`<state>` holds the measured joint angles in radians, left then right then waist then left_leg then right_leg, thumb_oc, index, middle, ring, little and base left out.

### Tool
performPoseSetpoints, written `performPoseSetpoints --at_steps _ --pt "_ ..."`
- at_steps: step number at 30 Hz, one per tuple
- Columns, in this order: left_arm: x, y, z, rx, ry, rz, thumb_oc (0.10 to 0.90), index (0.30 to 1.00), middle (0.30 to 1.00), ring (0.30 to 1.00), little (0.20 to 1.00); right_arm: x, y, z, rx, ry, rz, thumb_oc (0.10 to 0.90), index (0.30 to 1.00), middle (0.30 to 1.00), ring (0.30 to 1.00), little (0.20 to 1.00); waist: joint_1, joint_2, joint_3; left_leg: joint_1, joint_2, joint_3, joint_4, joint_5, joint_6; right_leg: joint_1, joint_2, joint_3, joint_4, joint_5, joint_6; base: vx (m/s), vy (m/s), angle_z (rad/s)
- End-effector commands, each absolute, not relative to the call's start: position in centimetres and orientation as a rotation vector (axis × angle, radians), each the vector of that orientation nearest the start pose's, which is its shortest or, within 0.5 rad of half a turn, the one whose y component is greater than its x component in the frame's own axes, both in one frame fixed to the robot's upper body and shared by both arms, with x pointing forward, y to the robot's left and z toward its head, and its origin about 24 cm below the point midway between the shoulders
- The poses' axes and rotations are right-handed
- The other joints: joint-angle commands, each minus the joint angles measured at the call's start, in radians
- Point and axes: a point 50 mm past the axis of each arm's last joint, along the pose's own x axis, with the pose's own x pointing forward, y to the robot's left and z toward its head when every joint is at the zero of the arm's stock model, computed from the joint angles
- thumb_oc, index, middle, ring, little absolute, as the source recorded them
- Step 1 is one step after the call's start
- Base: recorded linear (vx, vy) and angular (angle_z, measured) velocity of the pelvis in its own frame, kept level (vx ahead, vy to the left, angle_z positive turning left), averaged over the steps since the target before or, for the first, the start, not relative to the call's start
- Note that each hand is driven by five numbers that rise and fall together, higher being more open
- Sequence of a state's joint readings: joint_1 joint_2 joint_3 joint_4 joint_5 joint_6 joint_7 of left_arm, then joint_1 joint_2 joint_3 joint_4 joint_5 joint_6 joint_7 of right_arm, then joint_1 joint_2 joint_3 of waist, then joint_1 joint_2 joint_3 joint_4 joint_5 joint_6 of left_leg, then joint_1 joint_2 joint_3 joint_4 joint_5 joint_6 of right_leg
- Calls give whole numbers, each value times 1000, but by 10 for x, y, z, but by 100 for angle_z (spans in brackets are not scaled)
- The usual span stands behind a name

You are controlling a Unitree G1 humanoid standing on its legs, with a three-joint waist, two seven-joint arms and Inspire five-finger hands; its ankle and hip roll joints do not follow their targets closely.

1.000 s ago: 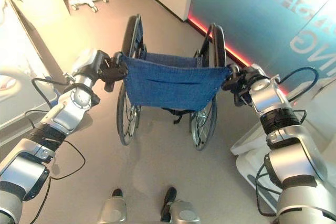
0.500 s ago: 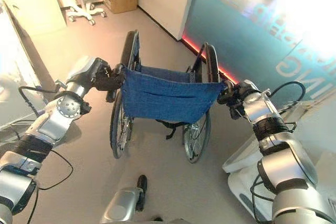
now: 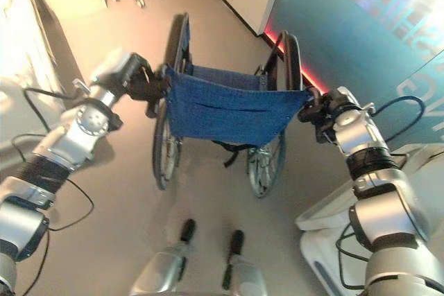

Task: Push the wheelchair next to the bed

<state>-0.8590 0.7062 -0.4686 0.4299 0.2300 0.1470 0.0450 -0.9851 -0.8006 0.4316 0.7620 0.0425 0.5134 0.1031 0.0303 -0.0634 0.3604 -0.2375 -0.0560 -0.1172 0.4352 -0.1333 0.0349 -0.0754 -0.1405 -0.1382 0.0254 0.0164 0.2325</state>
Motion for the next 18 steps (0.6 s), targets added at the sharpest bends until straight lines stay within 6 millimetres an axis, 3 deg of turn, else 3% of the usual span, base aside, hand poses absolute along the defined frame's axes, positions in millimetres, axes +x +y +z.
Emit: performPoseSetpoints --at_steps 1,3,5,10,15,18 --pt "351 193 114 1261 -9 -287 400 300 300 300 300 394 -231 211 -1213 222 -9 400 300 300 300 300 88 -85 -5 112 -5 -23 -142 -67 12 -145 -76 88 22 157 -52 249 -422 58" --pt "351 187 115 1261 -34 -307 400 300 300 300 300 393 -241 220 -1235 236 -30 400 300 300 300 300 70 -79 -10 101 28 -47 -141 -57 -2 -142 -54 119 51 124 -50 277 -391 81" --pt "351 183 114 1238 -34 -320 400 300 300 300 300 393 -243 228 -1281 244 -22 400 300 300 300 300 59 -73 -6 116 80 -47 -149 -37 -26 -152 -49 92 113 91 -57 273 -326 89" --pt "351 169 108 1202 -27 -335 400 300 300 300 300 391 -248 238 -1301 254 2 400 300 300 300 300 23 -59 -3 211 208 48 -244 50 -88 -111 -27 -5 129 47 -96 230 -238 58" --pt "355 154 106 1165 -44 -318 400 300 300 300 300 390 -249 235 -1301 244 -4 400 300 300 300 300 -25 2 -17 269 275 104 -322 156 -124 -87 9 -53 160 -11 -130 184 -146 54" --pt "358 153 108 1145 -32 -316 400 300 300 300 300 390 -251 230 -1300 248 -9 400 300 300 300 300 -46 23 -29 290 305 119 -320 199 -137 -88 24 -61 191 -42 -149 197 -152 12"
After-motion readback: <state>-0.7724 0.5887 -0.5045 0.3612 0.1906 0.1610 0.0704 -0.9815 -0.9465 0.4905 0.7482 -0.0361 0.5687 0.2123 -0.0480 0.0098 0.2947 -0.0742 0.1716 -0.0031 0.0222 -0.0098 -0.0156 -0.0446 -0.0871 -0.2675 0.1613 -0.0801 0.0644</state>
